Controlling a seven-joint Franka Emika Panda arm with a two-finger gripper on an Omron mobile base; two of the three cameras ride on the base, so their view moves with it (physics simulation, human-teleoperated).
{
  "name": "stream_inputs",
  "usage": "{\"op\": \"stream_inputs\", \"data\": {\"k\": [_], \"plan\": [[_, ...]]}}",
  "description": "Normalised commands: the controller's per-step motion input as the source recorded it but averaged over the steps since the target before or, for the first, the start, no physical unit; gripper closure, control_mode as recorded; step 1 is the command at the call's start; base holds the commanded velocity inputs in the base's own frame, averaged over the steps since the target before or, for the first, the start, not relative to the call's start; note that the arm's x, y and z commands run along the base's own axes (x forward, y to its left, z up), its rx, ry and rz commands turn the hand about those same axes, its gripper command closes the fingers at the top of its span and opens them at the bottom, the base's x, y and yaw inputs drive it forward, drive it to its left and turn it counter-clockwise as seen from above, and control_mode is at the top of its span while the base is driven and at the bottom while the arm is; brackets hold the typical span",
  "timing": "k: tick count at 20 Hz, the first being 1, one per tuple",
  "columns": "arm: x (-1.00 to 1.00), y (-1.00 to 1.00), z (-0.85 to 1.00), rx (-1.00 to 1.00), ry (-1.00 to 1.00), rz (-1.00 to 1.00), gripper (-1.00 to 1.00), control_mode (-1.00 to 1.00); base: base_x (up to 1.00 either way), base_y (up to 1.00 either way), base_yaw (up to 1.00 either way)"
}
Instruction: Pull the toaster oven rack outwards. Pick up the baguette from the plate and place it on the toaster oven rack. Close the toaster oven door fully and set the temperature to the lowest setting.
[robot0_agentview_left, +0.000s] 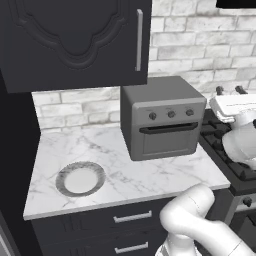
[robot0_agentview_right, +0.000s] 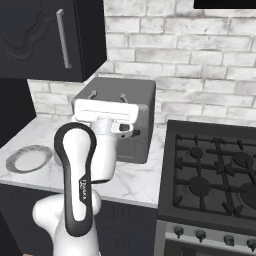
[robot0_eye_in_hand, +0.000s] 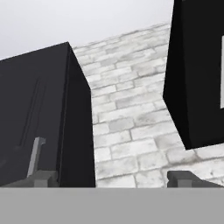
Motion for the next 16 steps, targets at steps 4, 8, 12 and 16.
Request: {"op": "stream_inputs", "data": {"k": [4,8,12,16], "plan": [[-0.13,-0.16,0.01,-0.53,-0.04,0.05,-1.00,-1.00,0.00,0.00,0.00],[-0.18,-0.34,0.00,-0.57,0.00,0.02,-1.00,-1.00,0.00,0.00,0.00],[-0.23,-0.48,0.05,-0.56,0.00,0.00,-1.00,-1.00,0.00,0.00,0.00],[-0.27,-0.49,0.17,-0.52,0.00,0.00,-1.00,-1.00,0.00,0.00,0.00]]}}
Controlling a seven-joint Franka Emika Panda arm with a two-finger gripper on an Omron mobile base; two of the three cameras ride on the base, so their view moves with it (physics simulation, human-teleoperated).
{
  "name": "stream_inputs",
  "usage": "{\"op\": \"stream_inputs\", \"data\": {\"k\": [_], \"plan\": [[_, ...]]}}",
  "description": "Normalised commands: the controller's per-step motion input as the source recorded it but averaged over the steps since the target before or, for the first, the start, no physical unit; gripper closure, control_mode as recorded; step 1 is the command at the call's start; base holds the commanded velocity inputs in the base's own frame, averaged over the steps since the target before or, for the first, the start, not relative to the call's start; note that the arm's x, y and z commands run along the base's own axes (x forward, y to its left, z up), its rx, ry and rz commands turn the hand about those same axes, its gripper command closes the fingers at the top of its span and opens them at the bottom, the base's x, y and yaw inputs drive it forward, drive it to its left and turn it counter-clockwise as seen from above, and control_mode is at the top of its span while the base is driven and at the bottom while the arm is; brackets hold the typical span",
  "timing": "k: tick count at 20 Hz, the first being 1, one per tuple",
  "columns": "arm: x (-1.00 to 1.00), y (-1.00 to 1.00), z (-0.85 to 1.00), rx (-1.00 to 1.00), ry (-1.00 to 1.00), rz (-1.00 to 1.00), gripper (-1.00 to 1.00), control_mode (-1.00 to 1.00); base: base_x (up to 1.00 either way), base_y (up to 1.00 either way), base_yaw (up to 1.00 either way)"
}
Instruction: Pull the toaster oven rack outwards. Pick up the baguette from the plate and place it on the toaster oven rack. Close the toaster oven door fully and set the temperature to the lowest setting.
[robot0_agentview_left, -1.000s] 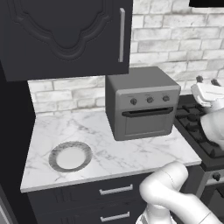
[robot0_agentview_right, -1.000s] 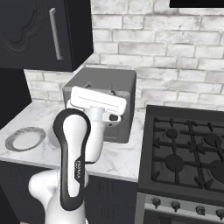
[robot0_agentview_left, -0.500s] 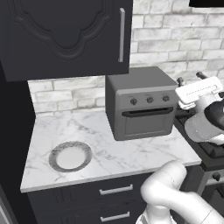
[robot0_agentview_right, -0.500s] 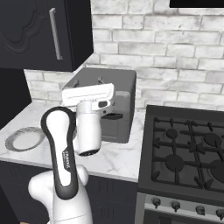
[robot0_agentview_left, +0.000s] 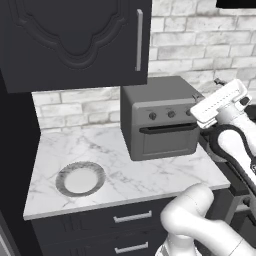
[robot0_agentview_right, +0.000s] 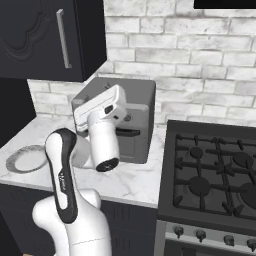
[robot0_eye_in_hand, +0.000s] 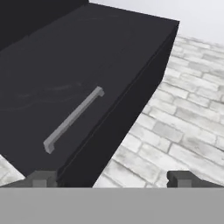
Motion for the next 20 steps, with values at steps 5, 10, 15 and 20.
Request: {"op": "stream_inputs", "data": {"k": [5,10,15,20], "plan": [[-0.33,-0.49,0.15,-0.44,0.01,0.00,-1.00,-1.00,0.00,0.00,0.00],[-0.34,-0.10,-0.01,-0.36,0.07,0.00,-1.00,-1.00,0.00,0.00,0.00],[-0.37,0.00,-0.11,-0.21,0.00,0.00,-1.00,-1.00,0.00,0.00,0.00],[-0.09,0.00,-0.26,-0.05,0.00,0.01,-1.00,-1.00,0.00,0.00,0.00]]}}
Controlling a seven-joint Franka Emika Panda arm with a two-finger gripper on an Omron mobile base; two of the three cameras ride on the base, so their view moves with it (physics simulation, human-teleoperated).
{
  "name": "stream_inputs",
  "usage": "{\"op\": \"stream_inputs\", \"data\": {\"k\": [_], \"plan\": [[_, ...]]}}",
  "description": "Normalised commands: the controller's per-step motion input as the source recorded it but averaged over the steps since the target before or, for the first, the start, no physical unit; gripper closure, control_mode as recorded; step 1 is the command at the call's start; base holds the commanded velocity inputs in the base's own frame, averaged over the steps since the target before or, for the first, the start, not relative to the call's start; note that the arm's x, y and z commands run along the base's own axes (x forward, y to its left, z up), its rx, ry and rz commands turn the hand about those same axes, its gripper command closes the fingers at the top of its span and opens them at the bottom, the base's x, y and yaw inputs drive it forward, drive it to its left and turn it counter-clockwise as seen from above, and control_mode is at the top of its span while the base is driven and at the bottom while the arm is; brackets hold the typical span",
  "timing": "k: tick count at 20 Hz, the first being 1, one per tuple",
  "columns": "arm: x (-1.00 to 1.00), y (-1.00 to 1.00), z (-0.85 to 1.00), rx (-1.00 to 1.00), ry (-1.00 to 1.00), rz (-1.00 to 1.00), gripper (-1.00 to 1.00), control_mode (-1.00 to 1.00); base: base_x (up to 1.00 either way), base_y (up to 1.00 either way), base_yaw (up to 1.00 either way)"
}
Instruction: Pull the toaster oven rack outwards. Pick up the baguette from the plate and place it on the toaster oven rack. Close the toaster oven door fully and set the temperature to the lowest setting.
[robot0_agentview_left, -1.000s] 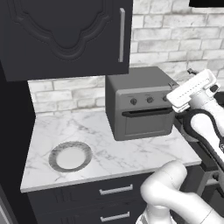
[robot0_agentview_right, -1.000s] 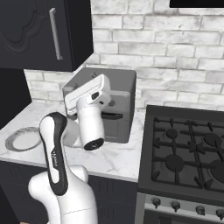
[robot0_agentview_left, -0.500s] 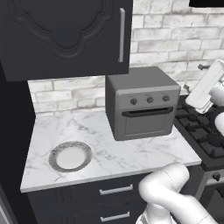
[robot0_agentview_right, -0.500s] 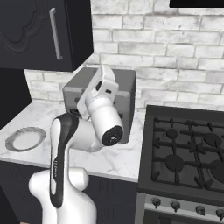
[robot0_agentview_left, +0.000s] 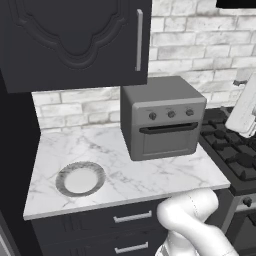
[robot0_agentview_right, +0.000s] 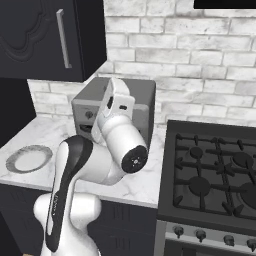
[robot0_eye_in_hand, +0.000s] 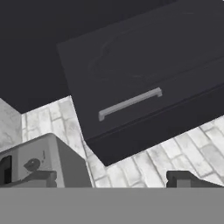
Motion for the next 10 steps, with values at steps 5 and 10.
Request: {"op": "stream_inputs", "data": {"k": [5,10], "plan": [[0.00,0.00,-0.37,-0.01,0.00,0.03,-1.00,-1.00,0.00,0.00,0.00],[0.00,0.01,-0.22,-0.01,0.00,0.07,-1.00,-1.00,0.00,0.00,0.00]]}}
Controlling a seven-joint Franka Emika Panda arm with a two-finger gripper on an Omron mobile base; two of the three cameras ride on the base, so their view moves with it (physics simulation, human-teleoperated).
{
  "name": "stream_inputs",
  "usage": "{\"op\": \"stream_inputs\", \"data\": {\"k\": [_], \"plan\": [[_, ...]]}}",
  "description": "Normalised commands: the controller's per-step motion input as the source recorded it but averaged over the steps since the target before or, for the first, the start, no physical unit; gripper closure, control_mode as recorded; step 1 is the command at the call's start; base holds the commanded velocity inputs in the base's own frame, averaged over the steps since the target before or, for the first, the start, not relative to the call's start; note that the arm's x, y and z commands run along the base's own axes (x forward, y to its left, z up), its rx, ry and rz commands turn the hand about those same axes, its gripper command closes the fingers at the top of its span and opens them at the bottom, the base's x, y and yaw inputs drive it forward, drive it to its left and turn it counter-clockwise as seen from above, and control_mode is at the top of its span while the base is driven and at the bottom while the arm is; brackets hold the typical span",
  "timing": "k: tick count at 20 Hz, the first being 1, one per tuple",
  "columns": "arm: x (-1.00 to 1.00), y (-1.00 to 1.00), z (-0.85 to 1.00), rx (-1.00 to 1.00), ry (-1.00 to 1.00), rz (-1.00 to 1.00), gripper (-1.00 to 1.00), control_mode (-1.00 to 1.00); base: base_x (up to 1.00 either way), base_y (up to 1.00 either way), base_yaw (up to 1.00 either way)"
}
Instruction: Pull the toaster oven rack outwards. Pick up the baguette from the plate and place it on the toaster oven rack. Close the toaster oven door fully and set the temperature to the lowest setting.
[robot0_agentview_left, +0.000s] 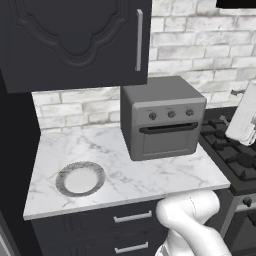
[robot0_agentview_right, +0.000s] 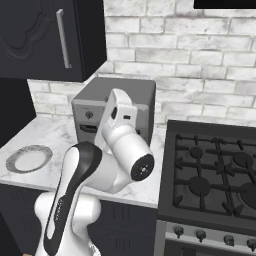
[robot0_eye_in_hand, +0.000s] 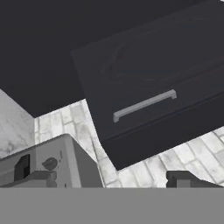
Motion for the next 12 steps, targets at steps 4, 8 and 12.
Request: {"op": "stream_inputs", "data": {"k": [4,8,12], "plan": [[0.00,0.03,-0.17,-0.04,0.00,0.08,-1.00,-1.00,0.00,0.00,0.00],[0.00,0.17,-0.20,-0.13,0.00,0.08,-1.00,-1.00,0.00,0.00,0.00],[0.00,0.10,-0.14,-0.10,0.00,0.04,-1.00,-1.00,0.00,0.00,0.00]]}}
